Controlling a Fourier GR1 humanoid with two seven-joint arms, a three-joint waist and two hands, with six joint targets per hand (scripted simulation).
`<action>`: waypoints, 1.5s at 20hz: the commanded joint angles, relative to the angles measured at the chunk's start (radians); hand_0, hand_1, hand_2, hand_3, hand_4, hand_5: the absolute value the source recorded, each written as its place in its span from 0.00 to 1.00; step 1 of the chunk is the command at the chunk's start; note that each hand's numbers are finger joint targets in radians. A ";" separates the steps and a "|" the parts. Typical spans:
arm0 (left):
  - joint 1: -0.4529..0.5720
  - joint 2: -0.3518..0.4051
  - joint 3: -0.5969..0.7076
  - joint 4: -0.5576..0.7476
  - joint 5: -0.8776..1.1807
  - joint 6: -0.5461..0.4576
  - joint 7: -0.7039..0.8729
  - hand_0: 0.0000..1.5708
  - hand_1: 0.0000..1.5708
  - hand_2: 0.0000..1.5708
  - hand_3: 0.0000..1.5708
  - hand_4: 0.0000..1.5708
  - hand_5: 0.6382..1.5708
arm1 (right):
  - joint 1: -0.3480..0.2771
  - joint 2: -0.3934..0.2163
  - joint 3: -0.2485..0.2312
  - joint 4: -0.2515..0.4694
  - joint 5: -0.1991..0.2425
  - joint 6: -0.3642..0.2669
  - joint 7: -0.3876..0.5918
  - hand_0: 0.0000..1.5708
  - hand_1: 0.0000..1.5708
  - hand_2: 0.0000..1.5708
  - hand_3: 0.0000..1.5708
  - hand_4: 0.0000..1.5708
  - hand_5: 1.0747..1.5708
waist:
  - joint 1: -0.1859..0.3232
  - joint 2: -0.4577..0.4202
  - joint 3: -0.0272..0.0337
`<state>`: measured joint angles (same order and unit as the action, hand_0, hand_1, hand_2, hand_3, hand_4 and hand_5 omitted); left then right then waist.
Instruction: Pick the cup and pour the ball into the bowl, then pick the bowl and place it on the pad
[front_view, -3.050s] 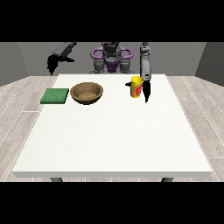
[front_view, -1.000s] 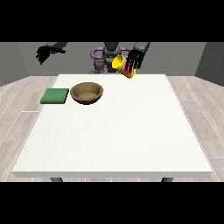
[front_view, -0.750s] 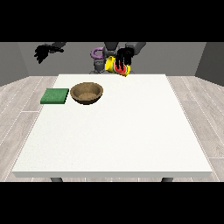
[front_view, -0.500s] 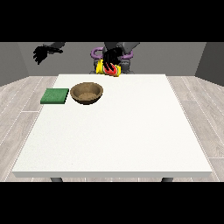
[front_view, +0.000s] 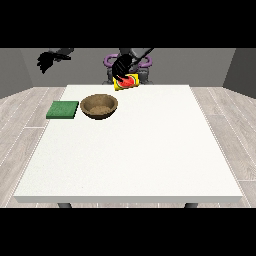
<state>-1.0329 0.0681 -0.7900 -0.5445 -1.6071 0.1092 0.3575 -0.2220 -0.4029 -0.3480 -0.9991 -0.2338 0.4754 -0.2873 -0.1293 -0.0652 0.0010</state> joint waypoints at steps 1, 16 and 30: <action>-0.001 -0.007 -0.023 -0.017 -0.066 -0.055 -0.039 0.92 0.92 1.00 1.00 0.97 0.53 | -0.009 -0.021 -0.014 0.014 -0.004 -0.006 0.016 0.00 0.00 0.00 0.00 0.00 1.00 | 0.034 -0.002 -0.0008; 0.275 -0.066 0.639 -0.353 0.717 0.392 -0.039 0.36 0.36 0.00 0.00 0.57 0.93 | 0.004 0.020 -0.043 -0.011 -0.045 -0.061 0.052 0.00 0.00 0.00 0.00 0.23 0.99 | 0.144 0.095 -0.0243; 0.551 -0.027 0.690 -0.659 1.474 0.098 -0.581 0.00 0.00 0.00 0.00 0.00 0.99 | -0.132 0.196 -0.023 -0.011 0.013 -0.345 0.017 0.00 0.00 0.00 0.00 0.20 1.00 | 0.291 0.262 -0.0018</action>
<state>-0.5191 0.0099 -0.1389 -1.1624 -0.2426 0.3249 -0.1083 -0.3160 -0.2298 -0.3518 -1.0351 -0.2169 0.1931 -0.2598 0.1127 0.1616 -0.0060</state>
